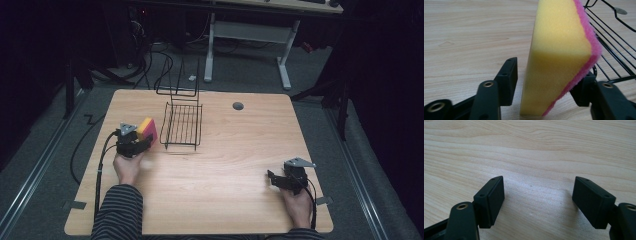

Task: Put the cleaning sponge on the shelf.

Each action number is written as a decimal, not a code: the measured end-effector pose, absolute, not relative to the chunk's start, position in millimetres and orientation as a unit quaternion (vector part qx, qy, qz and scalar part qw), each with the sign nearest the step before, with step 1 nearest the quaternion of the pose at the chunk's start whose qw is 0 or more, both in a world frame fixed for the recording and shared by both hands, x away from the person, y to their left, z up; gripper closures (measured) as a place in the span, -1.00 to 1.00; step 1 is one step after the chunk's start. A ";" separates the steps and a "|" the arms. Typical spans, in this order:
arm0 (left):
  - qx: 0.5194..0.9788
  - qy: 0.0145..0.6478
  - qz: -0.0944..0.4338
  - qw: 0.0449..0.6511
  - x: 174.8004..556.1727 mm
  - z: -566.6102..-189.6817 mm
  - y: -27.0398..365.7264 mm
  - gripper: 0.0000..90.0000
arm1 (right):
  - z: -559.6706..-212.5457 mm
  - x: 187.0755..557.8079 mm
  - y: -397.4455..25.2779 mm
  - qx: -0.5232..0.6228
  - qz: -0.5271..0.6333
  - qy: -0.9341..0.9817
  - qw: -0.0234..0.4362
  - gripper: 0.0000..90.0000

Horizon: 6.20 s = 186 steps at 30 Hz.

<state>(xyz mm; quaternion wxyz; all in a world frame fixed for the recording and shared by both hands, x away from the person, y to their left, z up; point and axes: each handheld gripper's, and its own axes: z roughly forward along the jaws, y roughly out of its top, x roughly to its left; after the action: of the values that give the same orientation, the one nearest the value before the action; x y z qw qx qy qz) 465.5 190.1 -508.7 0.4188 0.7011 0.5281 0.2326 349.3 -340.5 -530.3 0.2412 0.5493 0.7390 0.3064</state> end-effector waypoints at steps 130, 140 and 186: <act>0.736 0.438 0.220 0.467 499.3 -478.3 98.2 0.35 | -530.4 348.9 -339.7 0.550 0.308 0.738 0.239 -0.42; 0.738 0.438 0.219 0.463 502.1 -482.3 96.9 0.34 | -530.4 348.9 -339.7 0.550 0.308 0.738 0.239 -0.42; 0.744 0.448 0.176 0.464 482.2 -478.9 119.1 -0.67 | -530.4 349.0 -339.6 0.551 0.308 0.738 0.239 -0.42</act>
<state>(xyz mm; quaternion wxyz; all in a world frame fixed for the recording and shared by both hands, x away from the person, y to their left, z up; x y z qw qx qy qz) 482.2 119.1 -478.9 0.4641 0.7437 0.4476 0.1765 349.0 -339.6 -530.4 0.2391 0.5507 0.7381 0.3079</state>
